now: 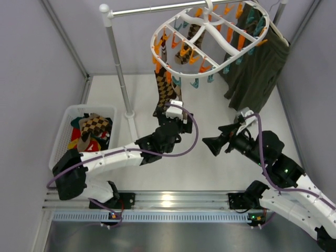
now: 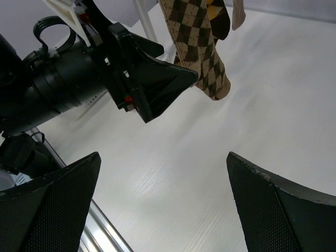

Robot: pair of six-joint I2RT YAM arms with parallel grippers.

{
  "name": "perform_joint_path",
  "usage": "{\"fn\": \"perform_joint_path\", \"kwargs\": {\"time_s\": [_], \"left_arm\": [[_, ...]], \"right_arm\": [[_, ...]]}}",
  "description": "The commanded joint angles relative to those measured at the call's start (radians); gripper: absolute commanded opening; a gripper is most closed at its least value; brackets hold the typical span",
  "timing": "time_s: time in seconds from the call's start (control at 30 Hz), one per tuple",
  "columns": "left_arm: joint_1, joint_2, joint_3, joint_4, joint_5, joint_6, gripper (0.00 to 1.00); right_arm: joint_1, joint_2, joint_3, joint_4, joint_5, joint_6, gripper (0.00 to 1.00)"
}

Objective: Remove the socks clipped to the hanger

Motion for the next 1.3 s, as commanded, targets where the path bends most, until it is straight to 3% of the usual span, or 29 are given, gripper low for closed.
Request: {"fn": "perform_joint_path", "kwargs": {"time_s": [0.0,0.07,0.13,0.27,0.3,0.37,0.43,0.53,0.7,0.87,0.97,1.03,1.1,1.27], "left_arm": [[0.000,0.057,0.071,0.132,-0.110,0.059,0.93],[0.000,0.101,0.083,0.144,-0.103,0.070,0.88],[0.000,0.122,0.097,0.146,-0.112,0.062,0.73],[0.000,0.140,0.071,0.190,-0.135,0.064,0.59],[0.000,0.142,0.065,0.190,-0.130,0.060,0.51],[0.000,0.140,0.054,0.201,-0.120,0.041,0.20],[0.000,0.132,0.030,0.221,-0.112,0.027,0.06],[-0.004,0.126,-0.001,0.260,-0.121,0.014,0.01],[-0.014,0.140,-0.004,0.299,-0.162,0.017,0.00],[-0.048,0.194,0.051,0.308,-0.270,0.073,0.00],[-0.056,0.220,0.072,0.308,-0.314,0.090,0.00],[-0.057,0.231,0.079,0.310,-0.320,0.091,0.00],[-0.059,0.238,0.083,0.308,-0.328,0.091,0.00],[-0.060,0.232,0.082,0.308,-0.316,0.093,0.00]], "right_arm": [[0.003,-0.006,0.000,0.033,0.017,0.008,0.99],[0.003,-0.006,-0.001,0.036,0.018,0.007,1.00],[0.005,-0.008,0.005,0.036,0.018,0.014,0.99],[0.005,-0.024,0.034,0.044,0.058,0.031,0.99],[0.003,-0.029,0.057,0.047,0.083,0.056,1.00],[0.003,-0.035,0.104,0.062,0.170,0.080,1.00],[0.003,-0.031,0.143,0.079,0.193,0.103,0.99],[0.003,0.064,0.287,0.031,0.135,0.125,0.99],[0.006,0.296,0.554,-0.078,0.084,0.100,0.99],[0.022,0.463,0.762,-0.183,0.109,0.070,0.85],[0.086,0.555,0.879,-0.255,0.222,0.027,0.81],[0.198,0.601,0.940,-0.289,0.411,-0.007,0.81],[0.310,0.678,1.032,-0.345,0.507,-0.051,0.81],[0.379,0.851,1.187,-0.413,0.701,-0.114,0.80]]}}
